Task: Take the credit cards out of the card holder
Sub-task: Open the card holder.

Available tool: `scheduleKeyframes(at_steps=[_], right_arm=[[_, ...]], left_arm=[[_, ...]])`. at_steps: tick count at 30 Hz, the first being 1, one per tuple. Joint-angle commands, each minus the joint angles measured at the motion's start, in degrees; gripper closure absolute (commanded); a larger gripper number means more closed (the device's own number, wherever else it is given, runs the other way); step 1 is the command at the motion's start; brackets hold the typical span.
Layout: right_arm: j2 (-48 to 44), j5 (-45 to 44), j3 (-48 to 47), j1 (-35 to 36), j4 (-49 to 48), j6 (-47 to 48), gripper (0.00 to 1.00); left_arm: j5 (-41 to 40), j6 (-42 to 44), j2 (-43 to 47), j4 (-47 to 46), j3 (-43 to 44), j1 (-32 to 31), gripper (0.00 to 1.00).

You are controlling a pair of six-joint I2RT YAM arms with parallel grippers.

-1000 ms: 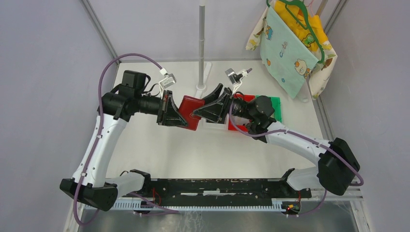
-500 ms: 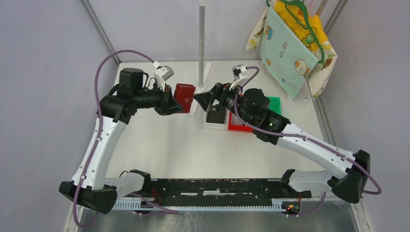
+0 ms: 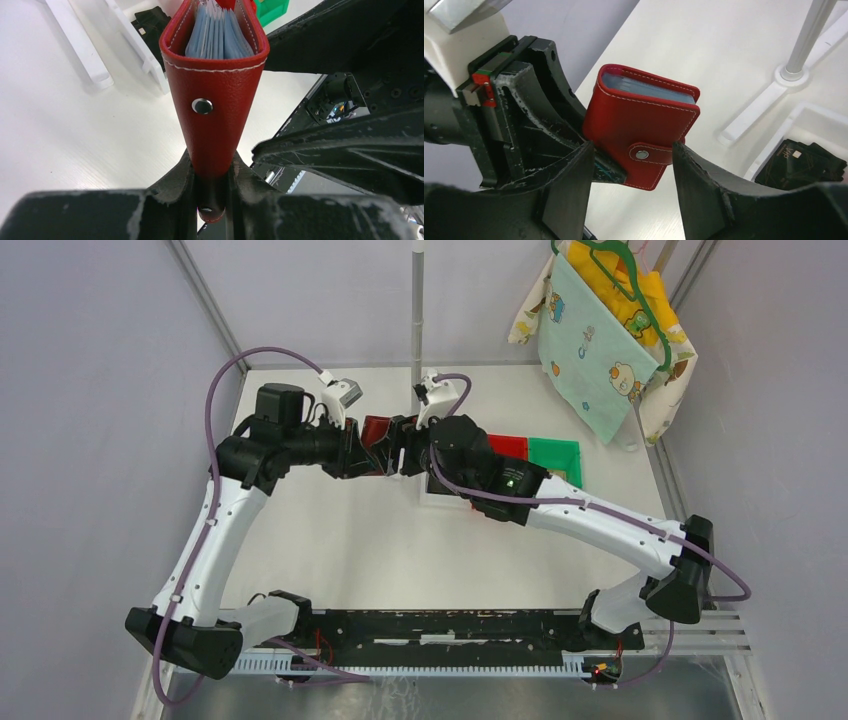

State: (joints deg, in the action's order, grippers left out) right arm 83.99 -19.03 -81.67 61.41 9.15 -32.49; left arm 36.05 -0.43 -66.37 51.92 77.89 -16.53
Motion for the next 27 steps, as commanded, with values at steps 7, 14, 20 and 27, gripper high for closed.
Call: scheduleKeyframes(at_steps=[7,14,20,27], right_arm=[[3.38,-6.71,-7.64,0.72,6.63,-0.13,0.48],[3.77,-7.48,-6.49,0.86,6.29,-1.66,0.50],[4.82,-8.56,-6.53,1.42,7.46,-3.16,0.54],[5.91,-9.79,-7.25,2.12,7.51,-4.07,0.63]], left_arm=[[2.35,-1.00,2.46,-3.67,0.05,-0.22,0.98],[2.92,-1.13,2.88,-3.66,0.34,-0.23,0.98],[2.41,-0.83,3.18,-3.67,0.29,-0.25,0.98],[1.59,-0.80,3.06,-3.66,0.51,-0.16,0.98]])
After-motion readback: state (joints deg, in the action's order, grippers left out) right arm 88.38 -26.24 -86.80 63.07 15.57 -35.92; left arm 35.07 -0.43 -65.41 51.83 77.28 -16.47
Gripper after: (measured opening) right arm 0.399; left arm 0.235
